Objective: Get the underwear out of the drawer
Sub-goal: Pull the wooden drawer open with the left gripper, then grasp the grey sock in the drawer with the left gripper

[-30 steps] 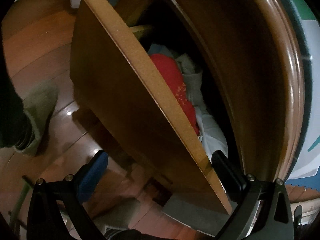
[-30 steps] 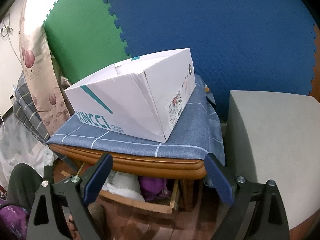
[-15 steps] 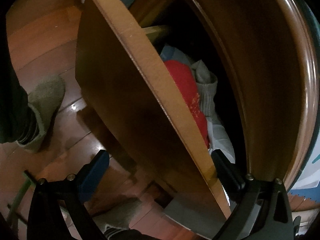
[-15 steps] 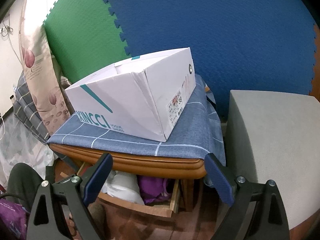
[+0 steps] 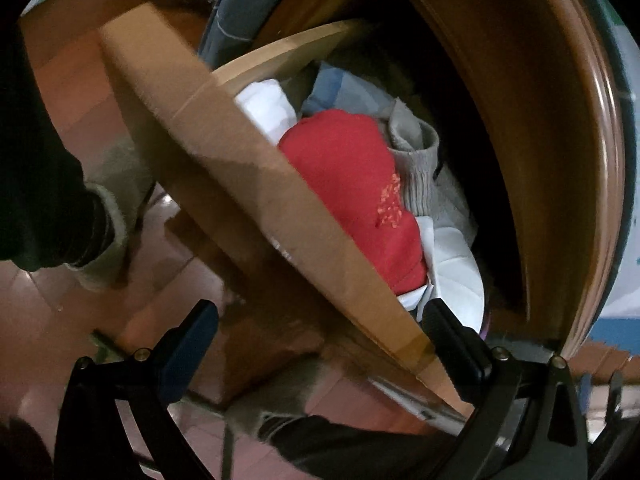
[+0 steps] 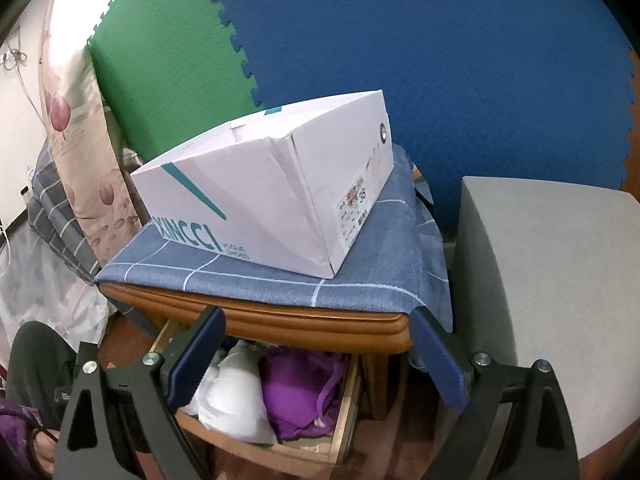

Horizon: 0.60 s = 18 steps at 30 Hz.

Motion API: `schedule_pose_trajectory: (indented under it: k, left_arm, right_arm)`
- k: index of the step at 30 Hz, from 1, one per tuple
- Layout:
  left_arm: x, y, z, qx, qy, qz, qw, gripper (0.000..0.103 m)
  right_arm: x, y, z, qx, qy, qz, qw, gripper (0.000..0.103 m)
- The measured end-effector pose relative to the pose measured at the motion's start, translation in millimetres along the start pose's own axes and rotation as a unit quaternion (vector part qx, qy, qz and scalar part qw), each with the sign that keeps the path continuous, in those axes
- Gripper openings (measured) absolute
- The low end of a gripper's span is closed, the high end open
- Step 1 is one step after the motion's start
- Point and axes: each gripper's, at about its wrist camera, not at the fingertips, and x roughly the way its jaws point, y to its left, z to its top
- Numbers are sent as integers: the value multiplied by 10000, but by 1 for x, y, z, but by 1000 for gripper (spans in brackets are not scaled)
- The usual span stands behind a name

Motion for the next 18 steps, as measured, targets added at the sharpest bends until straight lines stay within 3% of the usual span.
schedule_pose_trajectory:
  k: [7,10,14,18]
  left_arm:
    - [-16,-14,-17,310,240,235,9990,103]
    - [0,-3,-18,454,327,375,9977,103]
    - [8,7,-11,409,614,487,9961,103]
    - [-16,1,0,425,682,558,9952,103]
  right_arm:
    - [1,1,-1,-7,39,15,10000,95]
    - [2,1,-1,-2,56,16,10000,95]
    - [2,1,-1,-6,71,31,10000,95]
    - [2,1,-1,-2,68,42,10000,95]
